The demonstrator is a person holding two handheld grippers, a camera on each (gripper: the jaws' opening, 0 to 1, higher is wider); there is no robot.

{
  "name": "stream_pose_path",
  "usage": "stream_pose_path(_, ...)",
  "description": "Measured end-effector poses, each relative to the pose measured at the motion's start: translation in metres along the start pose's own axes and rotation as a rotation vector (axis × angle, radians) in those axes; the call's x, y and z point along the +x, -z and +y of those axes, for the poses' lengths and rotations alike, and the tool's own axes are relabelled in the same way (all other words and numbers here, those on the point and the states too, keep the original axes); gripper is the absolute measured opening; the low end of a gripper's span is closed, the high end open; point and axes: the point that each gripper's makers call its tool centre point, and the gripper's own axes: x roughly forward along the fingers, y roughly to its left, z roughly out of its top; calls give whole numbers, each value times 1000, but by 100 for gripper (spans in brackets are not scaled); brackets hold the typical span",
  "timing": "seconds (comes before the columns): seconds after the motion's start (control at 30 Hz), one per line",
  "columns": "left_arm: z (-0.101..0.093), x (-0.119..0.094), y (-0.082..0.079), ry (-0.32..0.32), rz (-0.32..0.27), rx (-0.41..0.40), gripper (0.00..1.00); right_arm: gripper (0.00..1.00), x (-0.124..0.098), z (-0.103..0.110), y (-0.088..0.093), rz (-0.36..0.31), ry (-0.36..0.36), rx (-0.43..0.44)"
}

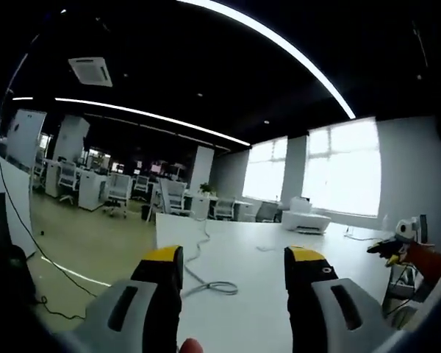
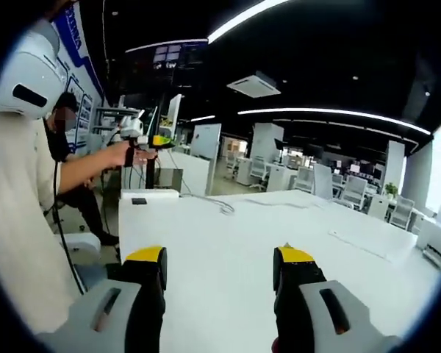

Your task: Pick up the power strip scattered on the table, fix it on the side mounting bracket of the table, and press the switch

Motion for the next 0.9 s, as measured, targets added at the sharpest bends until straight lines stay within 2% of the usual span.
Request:
stream_pose_path(0.1, -10, -1, 6, -11, 15, 37, 60, 54, -7, -10, -5, -45, 55, 24)
stream_pose_path(0.17, -14, -2, 14, -28, 46, 99, 60, 54, -14, -20, -14, -106, 110, 47)
stream_pose_path(0.2, -16, -1, 15, -40, 42, 115, 60, 54, -17, -24, -17, -127, 133, 60)
stream_pose_path(0.33, -22, -2, 22, -43, 38, 92, 61, 54, -35, -47, -26, -201, 265, 75)
stream_pose_path(0.47, -20, -5, 27, -81, 36, 99, 61, 51, -55, -66, -29, -259, 373, 89)
stream_pose_path(0.53, -16, -7, 30, -103, 40, 116, 62, 51, -63, -73, -28, -269, 413, 85)
stream_pose_path(0.67, -14, -10, 30, -130, 17, 91, 62, 52, -78, -87, -21, -264, 490, 95)
stream_pose_path(0.9, -9, -17, 34, -185, -6, 87, 61, 53, -92, -101, -7, -244, 582, 114)
